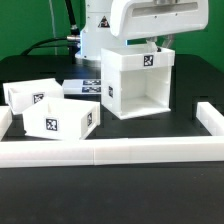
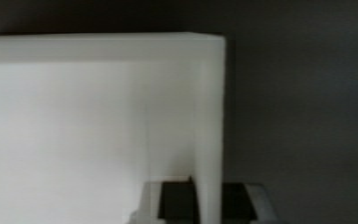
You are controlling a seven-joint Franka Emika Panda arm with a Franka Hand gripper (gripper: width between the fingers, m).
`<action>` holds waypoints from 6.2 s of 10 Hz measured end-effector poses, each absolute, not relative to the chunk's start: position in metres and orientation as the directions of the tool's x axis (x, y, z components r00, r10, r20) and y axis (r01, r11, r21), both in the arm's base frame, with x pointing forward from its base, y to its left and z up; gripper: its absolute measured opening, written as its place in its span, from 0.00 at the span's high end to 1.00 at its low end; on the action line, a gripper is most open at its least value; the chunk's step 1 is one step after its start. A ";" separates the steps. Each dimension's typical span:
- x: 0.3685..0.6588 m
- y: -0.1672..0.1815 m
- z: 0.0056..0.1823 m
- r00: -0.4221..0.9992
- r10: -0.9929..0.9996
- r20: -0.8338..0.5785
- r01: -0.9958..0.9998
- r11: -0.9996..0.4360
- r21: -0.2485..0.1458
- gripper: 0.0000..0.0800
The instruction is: Assemble drawer
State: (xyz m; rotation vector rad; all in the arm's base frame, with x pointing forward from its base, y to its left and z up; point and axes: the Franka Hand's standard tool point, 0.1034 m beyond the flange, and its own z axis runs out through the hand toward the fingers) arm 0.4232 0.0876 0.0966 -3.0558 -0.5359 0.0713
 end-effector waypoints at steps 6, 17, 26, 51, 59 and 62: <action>0.477 0.094 0.097 0.974 0.224 0.005 0.224 -0.973 -0.054 0.95; 0.579 0.087 0.099 0.993 0.060 0.097 0.068 -0.995 -0.078 0.95; 0.584 0.091 0.102 0.868 -0.495 0.043 -0.486 -0.863 -0.137 0.95; 0.647 0.097 0.099 0.074 -0.971 -0.229 -0.990 -0.044 -0.132 0.87; 0.615 0.086 0.138 0.473 -0.867 -0.155 -0.872 -0.435 -0.226 0.19; 0.604 0.086 0.144 0.559 -0.818 -0.137 -0.821 -0.522 -0.231 0.19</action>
Offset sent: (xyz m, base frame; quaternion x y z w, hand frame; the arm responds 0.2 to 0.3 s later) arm 0.0326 -0.0012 -0.0089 -0.0403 0.0001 0.0686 0.9968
